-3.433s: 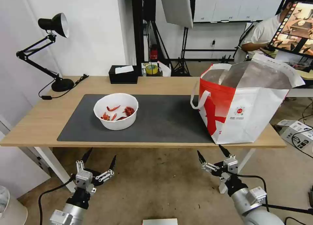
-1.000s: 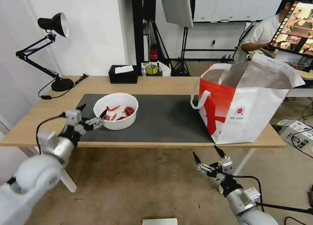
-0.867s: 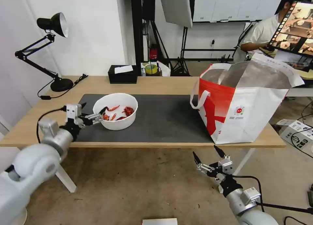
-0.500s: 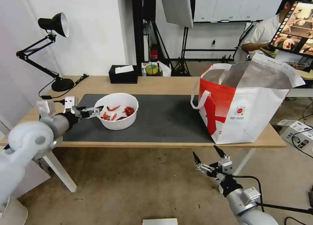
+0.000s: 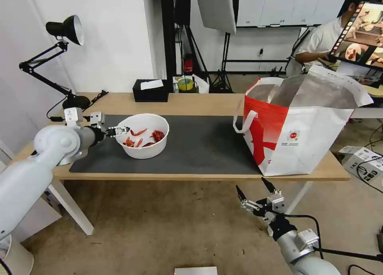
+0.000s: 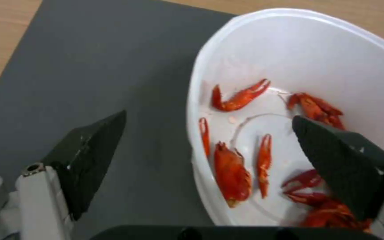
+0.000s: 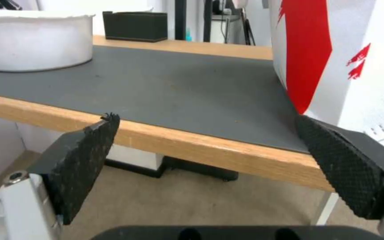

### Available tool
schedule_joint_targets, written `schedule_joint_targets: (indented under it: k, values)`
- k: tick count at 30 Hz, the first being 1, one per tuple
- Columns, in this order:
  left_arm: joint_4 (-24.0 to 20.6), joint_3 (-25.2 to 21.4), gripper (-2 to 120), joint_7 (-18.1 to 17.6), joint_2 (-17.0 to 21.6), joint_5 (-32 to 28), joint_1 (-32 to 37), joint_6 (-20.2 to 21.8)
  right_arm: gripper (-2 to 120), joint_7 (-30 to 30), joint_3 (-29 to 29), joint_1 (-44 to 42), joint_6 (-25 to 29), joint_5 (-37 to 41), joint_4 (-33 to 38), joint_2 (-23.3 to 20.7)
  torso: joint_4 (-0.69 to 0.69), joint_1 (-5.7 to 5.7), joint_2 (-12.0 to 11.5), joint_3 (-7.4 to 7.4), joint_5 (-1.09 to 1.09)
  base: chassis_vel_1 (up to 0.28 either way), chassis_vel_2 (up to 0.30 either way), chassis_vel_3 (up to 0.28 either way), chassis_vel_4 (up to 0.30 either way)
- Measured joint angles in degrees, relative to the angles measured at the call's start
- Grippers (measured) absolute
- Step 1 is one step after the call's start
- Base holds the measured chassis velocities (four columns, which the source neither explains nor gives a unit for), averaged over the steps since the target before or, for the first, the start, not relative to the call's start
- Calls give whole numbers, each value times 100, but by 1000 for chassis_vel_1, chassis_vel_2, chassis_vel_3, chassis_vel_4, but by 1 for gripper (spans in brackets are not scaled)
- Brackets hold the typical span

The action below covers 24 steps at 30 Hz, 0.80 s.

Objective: Pick up the trash from the table and place it into the takeout bag.

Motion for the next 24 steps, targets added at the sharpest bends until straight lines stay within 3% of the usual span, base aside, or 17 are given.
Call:
schedule_joint_targets:
  k: [17,24]
  values:
    - [529,491,100,-609,-274,-579,-509,59,100,0,0,0,0,0,0,0,0,-1,0,0,-1,0,0,0,0]
    - [555,616,100,-618,-301,-654,-587,48,100,0,0,0,0,0,0,0,0,-1,0,0,0,0,0,0,0]
